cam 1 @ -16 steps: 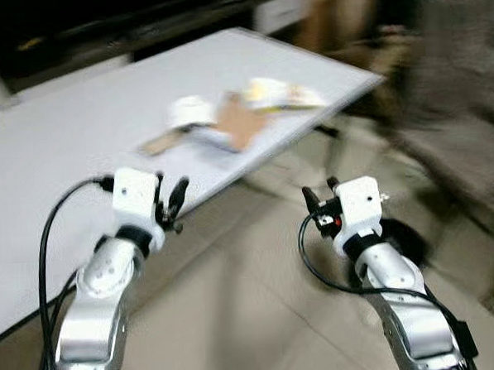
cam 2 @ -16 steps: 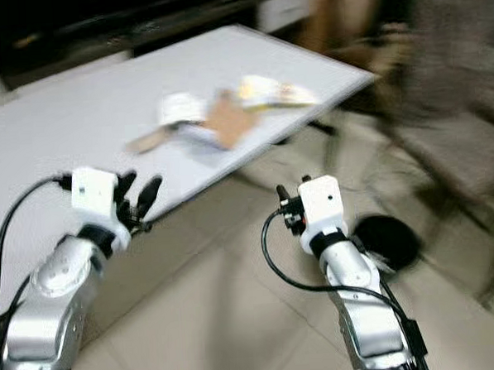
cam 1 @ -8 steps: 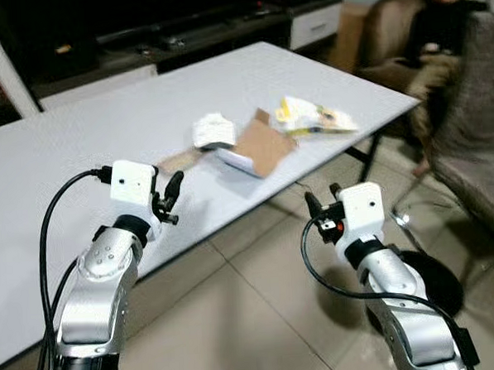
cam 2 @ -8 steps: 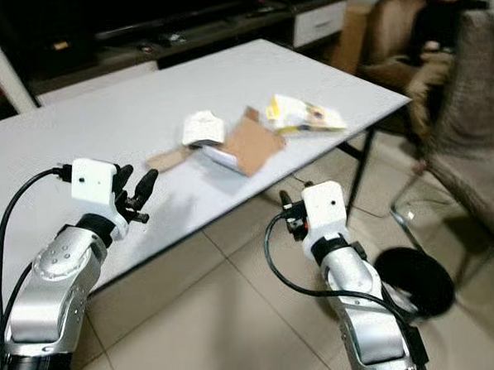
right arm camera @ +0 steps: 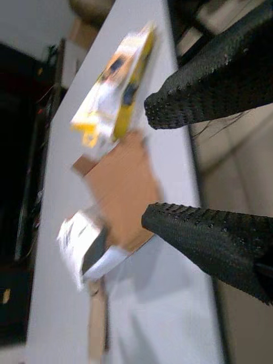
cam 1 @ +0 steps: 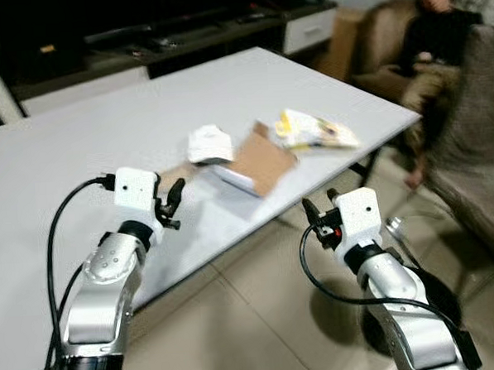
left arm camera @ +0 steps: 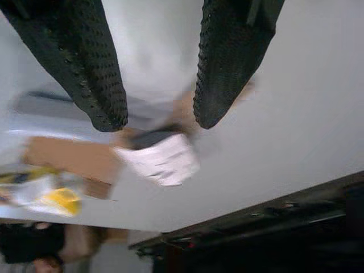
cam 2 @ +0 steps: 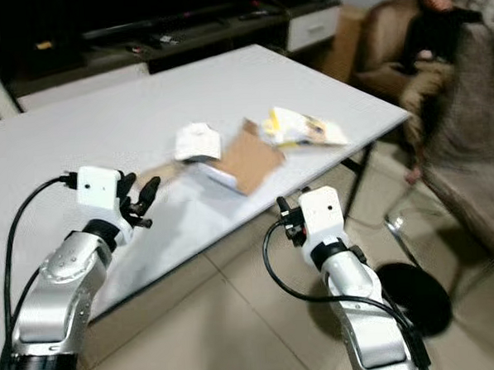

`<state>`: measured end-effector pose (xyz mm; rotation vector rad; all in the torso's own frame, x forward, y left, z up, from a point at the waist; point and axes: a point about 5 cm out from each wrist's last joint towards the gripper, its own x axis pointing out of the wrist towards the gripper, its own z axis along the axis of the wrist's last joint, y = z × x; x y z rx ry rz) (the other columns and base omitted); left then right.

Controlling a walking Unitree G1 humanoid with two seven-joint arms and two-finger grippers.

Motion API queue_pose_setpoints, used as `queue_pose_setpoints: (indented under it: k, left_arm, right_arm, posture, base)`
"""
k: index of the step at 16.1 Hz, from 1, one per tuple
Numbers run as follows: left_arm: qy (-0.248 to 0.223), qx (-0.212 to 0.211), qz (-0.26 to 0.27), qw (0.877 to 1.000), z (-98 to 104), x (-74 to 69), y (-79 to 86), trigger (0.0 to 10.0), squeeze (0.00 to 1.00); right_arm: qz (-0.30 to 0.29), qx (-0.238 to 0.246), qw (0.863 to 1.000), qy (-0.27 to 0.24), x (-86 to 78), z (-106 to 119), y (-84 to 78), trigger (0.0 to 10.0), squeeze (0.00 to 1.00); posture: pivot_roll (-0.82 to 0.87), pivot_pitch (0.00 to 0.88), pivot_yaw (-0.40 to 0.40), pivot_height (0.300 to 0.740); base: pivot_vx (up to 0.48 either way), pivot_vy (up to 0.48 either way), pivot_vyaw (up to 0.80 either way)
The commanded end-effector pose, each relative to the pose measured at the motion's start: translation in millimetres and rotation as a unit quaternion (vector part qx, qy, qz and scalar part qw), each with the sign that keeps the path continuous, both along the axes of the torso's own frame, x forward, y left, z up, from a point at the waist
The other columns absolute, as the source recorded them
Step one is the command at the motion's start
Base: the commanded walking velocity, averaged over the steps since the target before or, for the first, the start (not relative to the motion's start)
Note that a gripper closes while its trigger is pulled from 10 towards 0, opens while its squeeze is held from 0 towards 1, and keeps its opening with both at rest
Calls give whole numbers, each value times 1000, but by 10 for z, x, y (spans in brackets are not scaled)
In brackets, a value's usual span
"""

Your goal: Picking trash to rubbish bin

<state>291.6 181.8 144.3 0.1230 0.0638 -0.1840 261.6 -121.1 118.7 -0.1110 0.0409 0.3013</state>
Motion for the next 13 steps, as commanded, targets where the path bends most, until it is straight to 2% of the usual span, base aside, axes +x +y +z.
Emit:
queue_pose_setpoints:
  k: [1,4,7,8,9,10,11,12,13]
  left_arm:
    - [7,4,15,1000,-36,-20,77,10000,0]
    - [16,9,24,1000,-102,-113,142,10000,0]
    - [24,20,33,999,-146,-130,255,10000,0]
    - [25,10,40,999,-181,-144,288,10000,0]
    - [37,20,52,998,-224,-136,317,10000,0]
    - [45,6,67,997,-300,-189,382,10000,0]
    - [63,-26,95,993,-463,-387,482,10000,1000]
    - [69,-50,98,991,-491,-355,516,10000,1000]
    - [69,-56,97,991,-455,-273,510,10000,1000]
  right_arm:
    - [12,9,1000,-13,7,42,40,10000,0]
    - [14,24,1000,-15,-49,-6,37,10000,0]
    - [27,29,999,-22,-65,-41,63,10000,0]
    - [31,32,999,-22,-78,-67,56,10000,0]
    - [38,26,999,-22,-61,-70,44,10000,0]
    - [43,24,999,-21,-97,-103,65,10000,0]
    - [49,34,998,-21,-87,-84,61,10000,0]
    - [58,35,997,-20,-118,-95,94,10000,0]
    - [63,32,997,-21,-129,-97,107,10000,0]
  posture:
    - [1,0,-22,740]
    - [17,0,-26,740]
    - [30,0,-15,740]
    - [32,0,-18,740]
    - [32,0,-20,740]
    - [29,0,-22,740]
    - [31,0,-23,740]
    - [25,0,-12,740]
    - [24,0,-11,740]
  base:
    - [330,0,0]
    - [330,0,0]
    - [323,0,0]
    - [0,0,0]
    - [0,0,0]
    - [0,0,0]
    - [0,0,0]
    - [0,0,0]
    - [0,0,0]
